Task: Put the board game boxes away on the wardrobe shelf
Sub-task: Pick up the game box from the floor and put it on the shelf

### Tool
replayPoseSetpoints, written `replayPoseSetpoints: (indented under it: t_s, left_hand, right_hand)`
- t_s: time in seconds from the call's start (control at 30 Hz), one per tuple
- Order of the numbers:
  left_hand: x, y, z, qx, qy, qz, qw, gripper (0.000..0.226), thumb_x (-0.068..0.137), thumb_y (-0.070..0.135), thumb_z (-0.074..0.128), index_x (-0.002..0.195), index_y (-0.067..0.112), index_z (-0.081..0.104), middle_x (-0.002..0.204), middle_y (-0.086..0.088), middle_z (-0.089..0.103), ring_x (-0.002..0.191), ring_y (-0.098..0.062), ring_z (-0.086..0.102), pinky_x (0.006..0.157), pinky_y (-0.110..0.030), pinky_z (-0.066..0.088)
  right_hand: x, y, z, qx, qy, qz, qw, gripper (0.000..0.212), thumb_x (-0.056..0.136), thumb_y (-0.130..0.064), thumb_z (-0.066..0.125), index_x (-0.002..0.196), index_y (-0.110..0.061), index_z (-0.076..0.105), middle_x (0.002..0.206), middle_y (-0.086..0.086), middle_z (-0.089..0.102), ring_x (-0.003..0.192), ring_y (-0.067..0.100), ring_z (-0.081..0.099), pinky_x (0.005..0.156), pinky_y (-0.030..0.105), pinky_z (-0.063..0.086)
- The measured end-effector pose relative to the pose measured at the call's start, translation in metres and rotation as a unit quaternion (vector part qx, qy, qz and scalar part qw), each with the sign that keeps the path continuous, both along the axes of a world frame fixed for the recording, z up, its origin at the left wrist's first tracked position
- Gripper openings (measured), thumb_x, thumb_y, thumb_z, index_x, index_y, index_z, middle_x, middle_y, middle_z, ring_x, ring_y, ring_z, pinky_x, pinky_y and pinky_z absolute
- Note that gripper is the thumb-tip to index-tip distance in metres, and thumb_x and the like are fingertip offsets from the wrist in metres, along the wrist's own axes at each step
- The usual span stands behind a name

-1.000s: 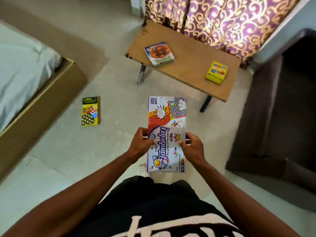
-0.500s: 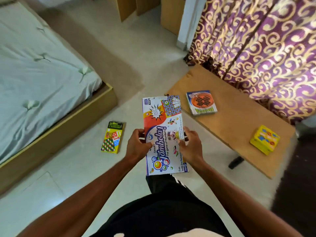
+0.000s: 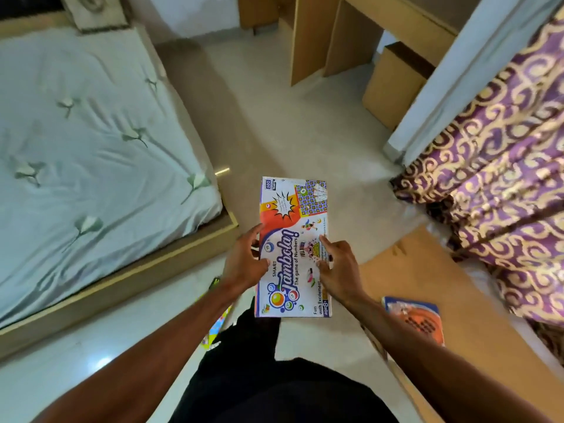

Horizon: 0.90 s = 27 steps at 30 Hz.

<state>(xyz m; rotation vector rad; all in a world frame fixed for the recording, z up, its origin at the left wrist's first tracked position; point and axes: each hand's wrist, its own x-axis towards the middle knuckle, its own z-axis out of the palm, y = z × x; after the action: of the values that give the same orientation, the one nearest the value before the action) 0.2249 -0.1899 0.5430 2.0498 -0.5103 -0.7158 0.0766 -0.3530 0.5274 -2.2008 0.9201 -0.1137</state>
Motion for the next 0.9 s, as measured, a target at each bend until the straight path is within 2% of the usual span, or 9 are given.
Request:
replayPoseSetpoints:
  t_s: [0.1,0.27,0.3,0.4,0.5,0.57,0.7,0.9]
  left_hand:
    - [0.070,-0.051,0.000,-0.011,-0.006,0.012,1.000,0.082,0.064,-0.008,0.068,0.140,0.019,0.050,0.084,0.012,0.068,0.070,-0.006,0.065,0.065,-0.024,0.057]
    - [0.187,-0.124,0.015,-0.006,-0.014,0.020,1.000,0.079,0.066,-0.011,0.071,0.137,0.017,0.052,0.079,0.021,0.064,0.064,0.007,0.063,0.060,-0.014,0.053]
    - [0.208,-0.138,0.016,-0.005,-0.015,0.022,1.000,0.080,0.066,-0.010,0.072,0.139,0.017,0.050,0.081,0.019,0.064,0.066,0.005,0.064,0.061,-0.014,0.055]
    - [0.278,-0.188,0.021,-0.005,-0.008,0.040,0.999,0.083,0.066,-0.006,0.075,0.140,0.019,0.048,0.085,0.015,0.065,0.072,-0.002,0.067,0.066,-0.029,0.061]
    - [0.348,-0.238,0.021,-0.015,-0.012,0.048,0.999,0.080,0.066,-0.006,0.074,0.138,0.020,0.049,0.085,0.016,0.065,0.070,0.001,0.067,0.063,-0.028,0.061]
    - [0.398,-0.273,0.015,-0.009,-0.017,0.059,0.998,0.080,0.067,-0.005,0.075,0.138,0.020,0.049,0.085,0.014,0.067,0.074,-0.004,0.069,0.065,-0.031,0.062]
    - [0.490,-0.340,0.012,0.008,-0.014,0.074,0.997,0.079,0.070,0.000,0.078,0.139,0.021,0.046,0.091,0.005,0.067,0.080,-0.011,0.069,0.062,-0.025,0.060]
    - [0.635,-0.436,0.023,0.006,0.003,0.124,0.992,0.078,0.070,-0.003,0.076,0.139,0.021,0.047,0.094,0.000,0.068,0.082,-0.014,0.068,0.065,-0.032,0.061]
  right_hand:
    - [0.077,-0.050,-0.004,-0.014,0.005,0.021,1.000,0.059,0.086,-0.008,0.060,0.143,-0.015,0.044,0.110,0.010,0.049,0.105,0.026,0.054,0.090,0.026,0.041]
    - [0.195,-0.127,0.008,-0.023,-0.003,0.042,0.999,0.059,0.086,-0.010,0.060,0.143,-0.014,0.043,0.112,0.013,0.050,0.106,0.028,0.054,0.094,0.032,0.045]
    - [0.218,-0.142,0.011,-0.023,-0.005,0.045,0.999,0.059,0.086,-0.010,0.060,0.143,-0.014,0.043,0.113,0.012,0.050,0.106,0.027,0.054,0.094,0.032,0.045]
    - [0.294,-0.197,0.017,-0.025,-0.009,0.037,0.999,0.059,0.087,-0.009,0.059,0.143,-0.014,0.043,0.113,0.010,0.049,0.108,0.025,0.053,0.093,0.030,0.045]
    - [0.368,-0.249,0.020,-0.031,-0.019,0.042,0.998,0.059,0.086,-0.009,0.058,0.143,-0.015,0.044,0.112,0.009,0.049,0.106,0.024,0.053,0.093,0.031,0.046]
    - [0.421,-0.285,0.016,-0.024,-0.022,0.041,0.999,0.059,0.086,-0.009,0.058,0.142,-0.015,0.044,0.110,0.008,0.049,0.104,0.023,0.053,0.091,0.031,0.046]
    - [0.518,-0.353,0.014,-0.006,-0.026,0.056,0.998,0.063,0.080,-0.018,0.051,0.143,-0.014,0.044,0.107,0.004,0.046,0.106,0.022,0.052,0.095,0.033,0.046]
    - [0.677,-0.462,0.027,-0.005,-0.027,0.109,0.994,0.065,0.078,-0.022,0.049,0.142,-0.013,0.045,0.103,-0.002,0.042,0.103,0.019,0.053,0.094,0.031,0.046]
